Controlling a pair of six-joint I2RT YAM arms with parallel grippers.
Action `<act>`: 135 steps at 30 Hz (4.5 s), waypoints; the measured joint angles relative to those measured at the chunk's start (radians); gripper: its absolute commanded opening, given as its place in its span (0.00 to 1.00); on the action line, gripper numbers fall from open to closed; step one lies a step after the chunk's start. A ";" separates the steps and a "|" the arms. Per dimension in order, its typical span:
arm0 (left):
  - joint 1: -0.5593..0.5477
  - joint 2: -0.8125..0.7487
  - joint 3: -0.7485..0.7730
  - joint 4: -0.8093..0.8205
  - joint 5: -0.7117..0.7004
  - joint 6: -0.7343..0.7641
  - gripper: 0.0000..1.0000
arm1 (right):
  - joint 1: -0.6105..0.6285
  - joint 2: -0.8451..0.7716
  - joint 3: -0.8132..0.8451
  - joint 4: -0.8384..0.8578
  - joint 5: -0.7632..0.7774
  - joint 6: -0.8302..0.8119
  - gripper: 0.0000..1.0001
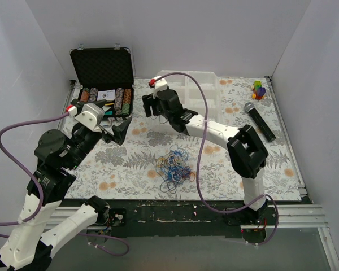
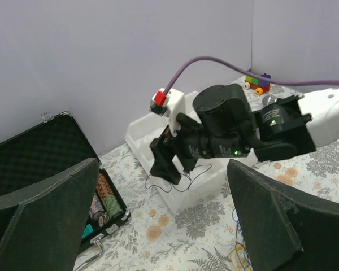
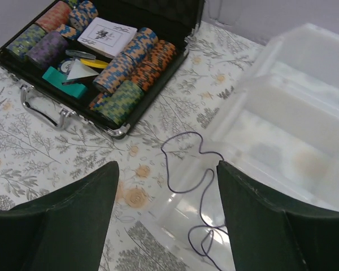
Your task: Untangle the cables
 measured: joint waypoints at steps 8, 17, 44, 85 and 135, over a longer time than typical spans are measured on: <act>0.000 -0.006 -0.001 0.042 -0.107 -0.010 0.98 | 0.047 0.301 0.365 -0.155 0.065 -0.089 0.88; 0.000 -0.022 -0.002 0.046 -0.143 -0.010 0.98 | 0.053 0.405 0.412 -0.267 0.200 -0.203 0.63; 0.000 0.006 -0.022 0.087 -0.140 -0.016 0.98 | 0.063 -0.020 -0.092 -0.166 0.249 -0.008 0.01; 0.000 0.006 -0.022 0.087 -0.107 -0.018 0.98 | -0.133 0.166 0.178 -0.533 -0.052 0.323 0.75; 0.000 -0.018 -0.050 0.087 -0.108 -0.006 0.98 | -0.174 0.249 0.216 -0.417 -0.407 0.261 0.53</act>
